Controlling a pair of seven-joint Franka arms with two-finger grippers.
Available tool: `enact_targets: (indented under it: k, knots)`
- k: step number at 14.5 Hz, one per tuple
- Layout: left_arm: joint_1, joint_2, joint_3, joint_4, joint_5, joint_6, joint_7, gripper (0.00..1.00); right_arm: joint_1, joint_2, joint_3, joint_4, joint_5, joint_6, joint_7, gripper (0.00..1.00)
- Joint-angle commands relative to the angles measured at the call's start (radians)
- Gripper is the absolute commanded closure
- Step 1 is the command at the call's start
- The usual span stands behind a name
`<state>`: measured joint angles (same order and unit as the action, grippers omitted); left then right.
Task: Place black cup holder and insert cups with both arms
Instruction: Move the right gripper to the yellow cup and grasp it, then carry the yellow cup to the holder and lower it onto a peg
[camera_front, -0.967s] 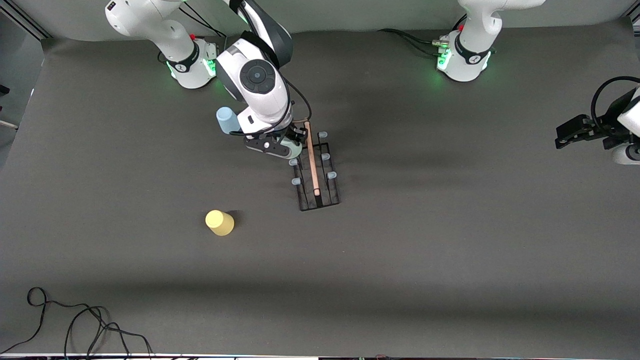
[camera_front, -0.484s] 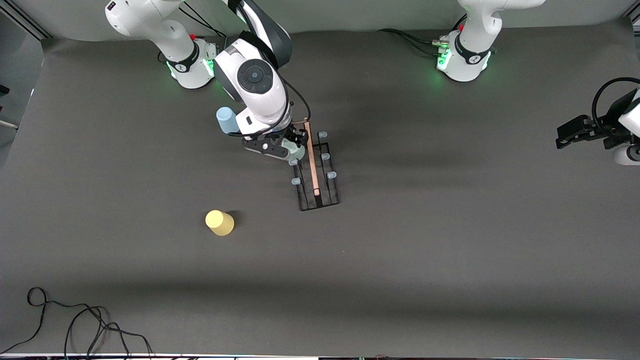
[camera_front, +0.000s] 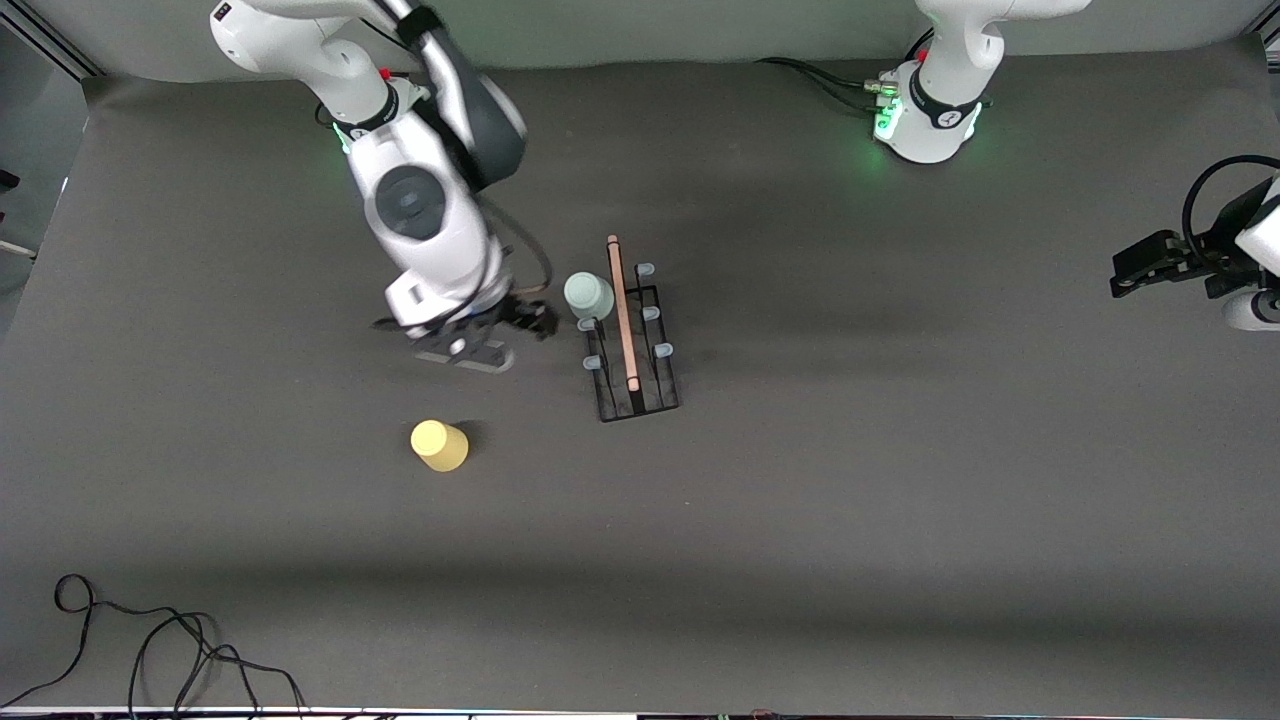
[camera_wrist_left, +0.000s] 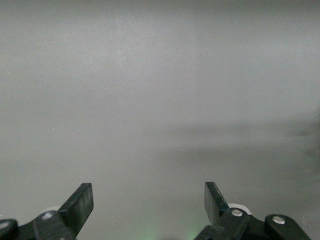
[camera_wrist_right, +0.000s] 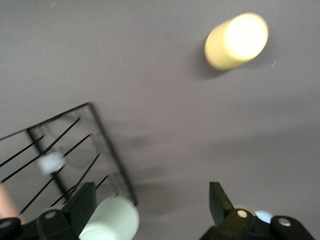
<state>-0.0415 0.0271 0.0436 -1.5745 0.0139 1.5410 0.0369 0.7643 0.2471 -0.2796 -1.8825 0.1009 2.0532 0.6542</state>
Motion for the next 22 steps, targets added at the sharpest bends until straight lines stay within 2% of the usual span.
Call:
enact_targets:
  k: [1, 5, 8, 9, 12, 13, 19, 20, 21, 22]
  knots:
    - [-0.001, -0.007, 0.001, -0.002, -0.011, -0.025, -0.002, 0.01, -0.014, 0.084, -0.072, 0.066, 0.011, 0.002, -0.137, 0.0]
    - [-0.001, -0.007, 0.001, 0.001, -0.011, -0.038, 0.001, 0.01, -0.15, 0.172, -0.07, 0.074, 0.014, 0.137, -0.3, 0.0]
    - [-0.008, -0.007, 0.001, 0.008, -0.011, -0.025, -0.002, 0.0, -0.184, 0.245, -0.069, 0.074, 0.016, 0.232, -0.338, 0.0]
    - [-0.008, -0.007, 0.001, 0.008, -0.011, -0.025, 0.0, 0.0, -0.189, 0.262, -0.066, 0.075, 0.045, 0.246, -0.338, 0.0]
    - [-0.008, -0.007, 0.001, 0.005, -0.011, -0.036, 0.001, 0.0, -0.191, 0.305, -0.067, 0.079, 0.238, 0.278, -0.454, 0.0]
    - [-0.008, -0.009, 0.001, 0.007, -0.011, -0.038, 0.001, 0.0, -0.191, 0.32, -0.07, 0.08, 0.273, 0.281, -0.484, 0.0]
    - [0.002, -0.01, 0.002, 0.007, -0.011, -0.041, 0.011, 0.0, -0.189, 0.373, -0.07, 0.075, 0.278, 0.323, -0.487, 0.01]
    - [0.002, -0.01, 0.002, 0.007, -0.011, -0.039, 0.011, 0.0, -0.189, 0.38, -0.07, 0.075, 0.278, 0.326, -0.488, 0.18]
    - [0.002, -0.01, 0.002, 0.008, -0.012, -0.038, 0.011, 0.0, -0.189, 0.38, -0.07, 0.074, 0.278, 0.324, -0.488, 0.58]
    - [0.003, -0.01, 0.004, 0.008, -0.012, -0.033, 0.011, 0.0, -0.188, 0.376, -0.07, 0.075, 0.278, 0.32, -0.49, 0.92]
